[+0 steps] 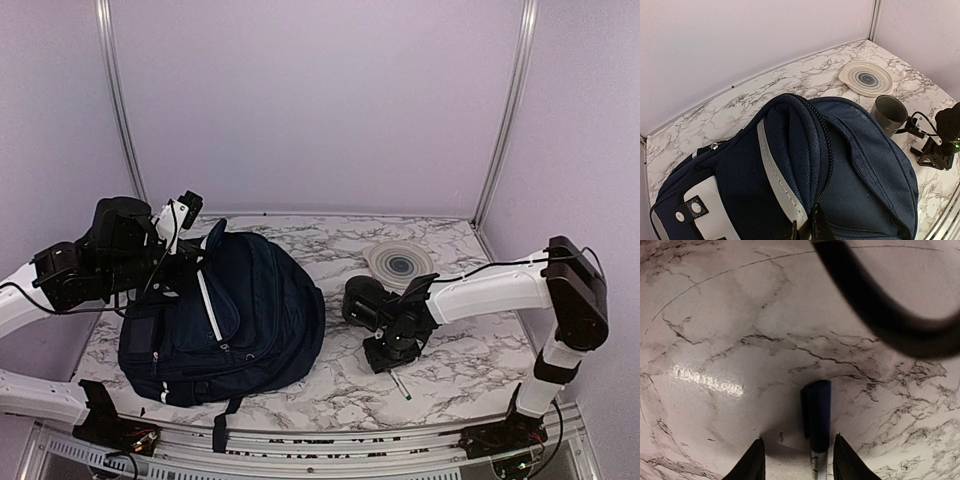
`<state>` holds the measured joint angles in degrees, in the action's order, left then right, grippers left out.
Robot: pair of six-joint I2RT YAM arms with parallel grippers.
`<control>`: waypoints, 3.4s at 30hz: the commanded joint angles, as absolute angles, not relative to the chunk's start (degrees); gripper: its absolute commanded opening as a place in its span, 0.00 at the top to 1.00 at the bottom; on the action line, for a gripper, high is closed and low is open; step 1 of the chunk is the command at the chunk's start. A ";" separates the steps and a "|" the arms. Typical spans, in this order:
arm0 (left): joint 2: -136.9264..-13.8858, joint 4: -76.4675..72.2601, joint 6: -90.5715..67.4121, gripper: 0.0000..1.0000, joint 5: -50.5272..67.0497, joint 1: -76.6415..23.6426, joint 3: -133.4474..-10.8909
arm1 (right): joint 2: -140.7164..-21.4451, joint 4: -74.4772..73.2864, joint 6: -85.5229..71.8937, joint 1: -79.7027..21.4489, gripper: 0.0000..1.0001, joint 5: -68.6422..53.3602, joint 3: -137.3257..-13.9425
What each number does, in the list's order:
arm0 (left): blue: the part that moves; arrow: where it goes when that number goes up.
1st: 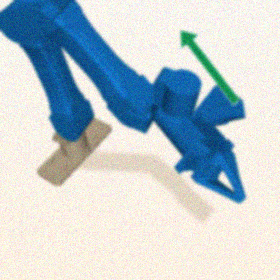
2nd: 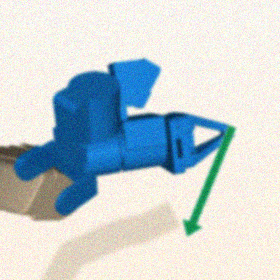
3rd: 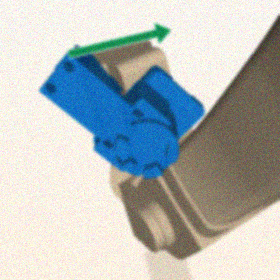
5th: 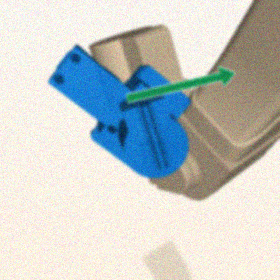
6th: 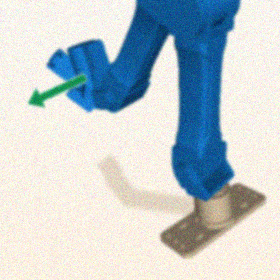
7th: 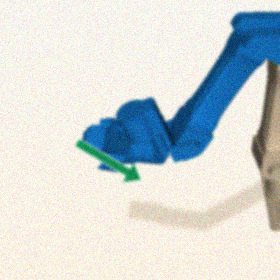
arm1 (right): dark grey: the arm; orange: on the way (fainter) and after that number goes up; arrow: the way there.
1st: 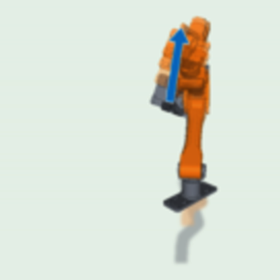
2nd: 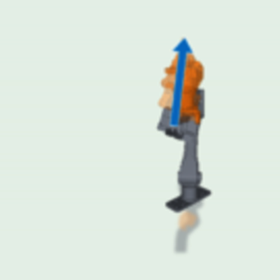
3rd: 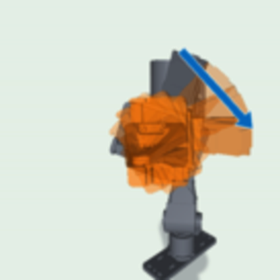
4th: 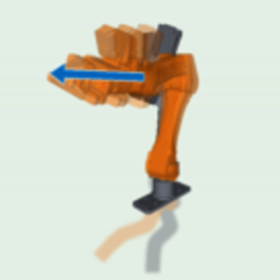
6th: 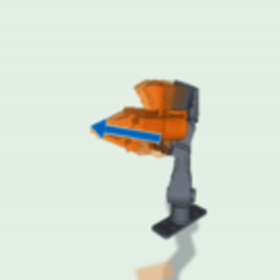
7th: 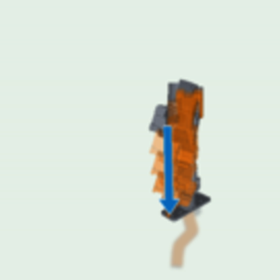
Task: Pack the student bag
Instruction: Pick up the pen from the center of the board, then place the pen in the upper front pocket of the bag, then pass from the left arm to the right
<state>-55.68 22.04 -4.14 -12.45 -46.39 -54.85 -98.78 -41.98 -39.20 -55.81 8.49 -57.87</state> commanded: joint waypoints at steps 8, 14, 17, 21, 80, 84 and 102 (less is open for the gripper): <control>-53.48 18.02 -3.98 1.00 -14.77 -45.70 -55.77 | -98.12 -44.73 -40.07 -55.55 0.80 6.51 -53.46; -53.07 18.06 -4.04 1.00 -14.77 -45.70 -55.55 | -96.53 -46.36 -38.17 -55.63 1.00 7.05 -54.49; -53.25 18.02 -3.97 1.00 -14.77 -45.70 -55.68 | -93.78 -46.40 -35.47 -56.03 1.00 6.96 -55.41; -53.47 18.02 -3.83 1.00 -14.59 -45.70 -55.94 | -89.03 -43.89 -29.00 -59.05 1.00 3.60 -57.94; -55.91 15.04 -3.53 1.00 -14.80 -45.62 -58.67 | -105.89 -16.60 -18.36 -63.89 0.58 -2.64 -96.48; -56.74 14.96 -3.60 1.00 -15.18 -45.52 -58.80 | -101.41 -18.94 -19.68 -63.77 0.57 5.66 -92.01; -57.77 15.54 -5.18 0.86 -7.18 -43.45 -59.01 | -107.87 -19.52 -27.42 -60.67 0.99 -4.45 -89.87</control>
